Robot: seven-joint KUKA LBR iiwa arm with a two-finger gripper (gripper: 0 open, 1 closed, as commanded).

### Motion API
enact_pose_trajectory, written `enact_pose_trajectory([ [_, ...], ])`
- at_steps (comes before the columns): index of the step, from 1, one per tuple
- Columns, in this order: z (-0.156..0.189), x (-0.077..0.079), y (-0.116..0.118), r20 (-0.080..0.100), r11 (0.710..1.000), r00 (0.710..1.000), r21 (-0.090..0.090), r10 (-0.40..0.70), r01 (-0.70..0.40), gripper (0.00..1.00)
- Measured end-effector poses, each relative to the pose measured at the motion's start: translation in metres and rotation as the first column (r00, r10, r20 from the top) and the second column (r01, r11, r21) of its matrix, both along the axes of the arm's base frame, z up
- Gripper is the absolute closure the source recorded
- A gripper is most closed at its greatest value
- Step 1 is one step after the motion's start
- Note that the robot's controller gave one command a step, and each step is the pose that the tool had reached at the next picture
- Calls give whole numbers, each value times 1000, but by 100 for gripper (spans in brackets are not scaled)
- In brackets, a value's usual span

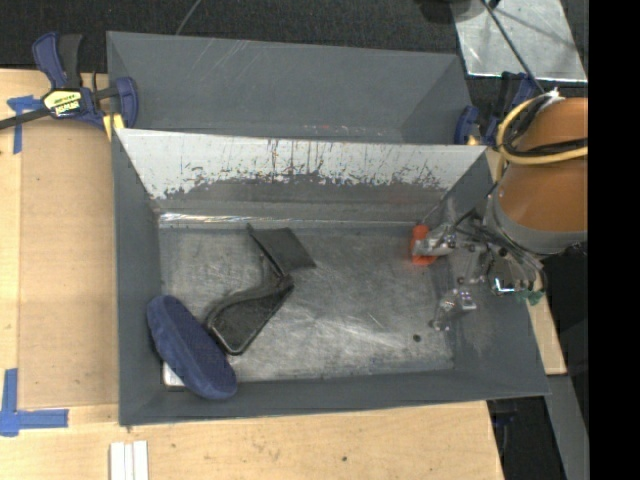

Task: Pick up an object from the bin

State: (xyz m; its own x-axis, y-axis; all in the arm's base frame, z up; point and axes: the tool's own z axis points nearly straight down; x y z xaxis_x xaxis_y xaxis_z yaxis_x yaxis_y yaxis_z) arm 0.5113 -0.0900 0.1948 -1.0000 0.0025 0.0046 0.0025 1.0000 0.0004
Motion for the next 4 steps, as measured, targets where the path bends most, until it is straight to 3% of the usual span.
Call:
enact_pose_trajectory([
  [1,-21,33,36,10,998,998,0,58,-58,0],
  [2,-89,98,32,7,991,991,0,-130,130,0],
  [3,-119,114,25,-11,973,973,1,-231,231,0],
  [4,-117,121,23,30,972,972,3,-235,235,100],
])
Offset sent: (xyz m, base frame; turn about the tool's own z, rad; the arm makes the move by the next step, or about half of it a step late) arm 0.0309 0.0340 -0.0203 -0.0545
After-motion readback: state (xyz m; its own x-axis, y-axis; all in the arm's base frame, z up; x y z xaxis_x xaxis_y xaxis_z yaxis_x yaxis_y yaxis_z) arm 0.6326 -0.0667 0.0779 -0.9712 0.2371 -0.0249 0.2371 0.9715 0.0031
